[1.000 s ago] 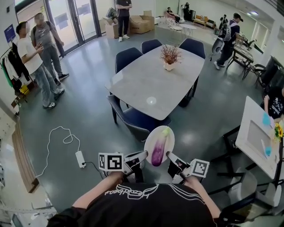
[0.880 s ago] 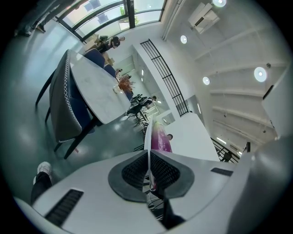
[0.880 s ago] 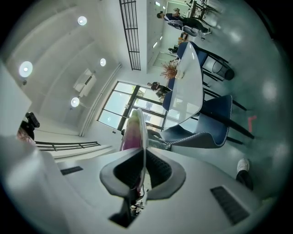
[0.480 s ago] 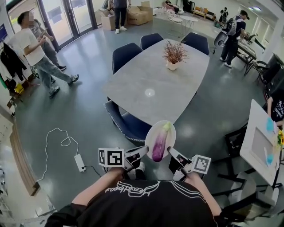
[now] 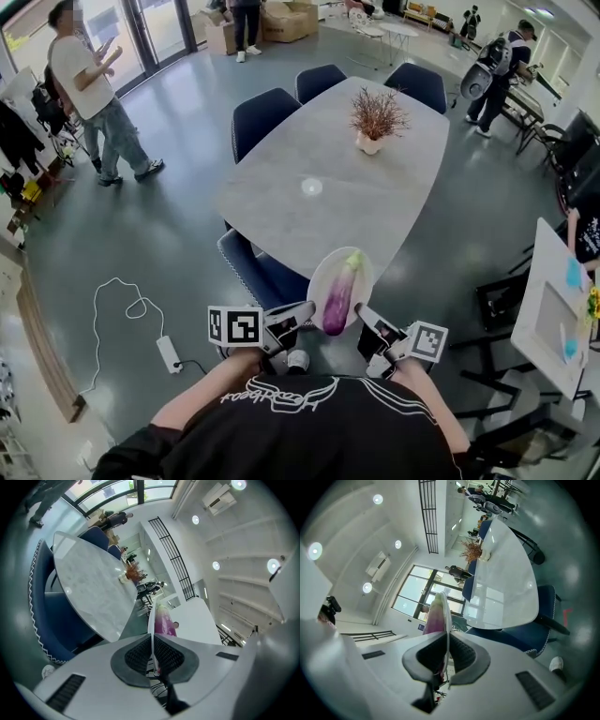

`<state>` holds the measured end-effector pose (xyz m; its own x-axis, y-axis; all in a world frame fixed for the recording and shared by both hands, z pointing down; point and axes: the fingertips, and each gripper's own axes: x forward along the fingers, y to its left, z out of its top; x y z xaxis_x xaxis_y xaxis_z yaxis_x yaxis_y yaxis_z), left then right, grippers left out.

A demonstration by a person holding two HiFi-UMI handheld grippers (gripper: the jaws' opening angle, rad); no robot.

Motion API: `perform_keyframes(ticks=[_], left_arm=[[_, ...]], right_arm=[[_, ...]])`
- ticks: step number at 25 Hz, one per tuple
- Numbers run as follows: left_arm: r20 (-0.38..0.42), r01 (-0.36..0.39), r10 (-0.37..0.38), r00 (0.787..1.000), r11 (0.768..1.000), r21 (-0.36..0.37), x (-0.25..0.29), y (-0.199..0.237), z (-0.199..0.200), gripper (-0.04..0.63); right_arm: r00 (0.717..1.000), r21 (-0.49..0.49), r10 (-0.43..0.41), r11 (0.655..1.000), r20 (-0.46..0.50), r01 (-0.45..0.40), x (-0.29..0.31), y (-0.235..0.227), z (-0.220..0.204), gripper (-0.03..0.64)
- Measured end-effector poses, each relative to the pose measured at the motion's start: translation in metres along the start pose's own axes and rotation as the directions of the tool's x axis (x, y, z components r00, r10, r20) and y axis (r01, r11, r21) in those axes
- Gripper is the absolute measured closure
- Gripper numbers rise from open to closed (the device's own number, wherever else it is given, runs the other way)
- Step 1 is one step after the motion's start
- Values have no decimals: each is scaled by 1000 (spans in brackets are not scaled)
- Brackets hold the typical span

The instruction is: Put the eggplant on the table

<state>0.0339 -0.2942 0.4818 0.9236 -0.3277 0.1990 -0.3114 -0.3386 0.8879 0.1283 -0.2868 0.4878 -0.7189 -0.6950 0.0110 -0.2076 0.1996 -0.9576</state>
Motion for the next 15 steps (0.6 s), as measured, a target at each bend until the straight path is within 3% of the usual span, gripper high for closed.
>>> perform_keyframes(ticks=[15], left_arm=[[-45, 19, -19, 999, 1000, 13, 27, 44, 90, 574]], right_arm=[[997, -22, -32, 999, 72, 34, 73, -24, 60, 597]])
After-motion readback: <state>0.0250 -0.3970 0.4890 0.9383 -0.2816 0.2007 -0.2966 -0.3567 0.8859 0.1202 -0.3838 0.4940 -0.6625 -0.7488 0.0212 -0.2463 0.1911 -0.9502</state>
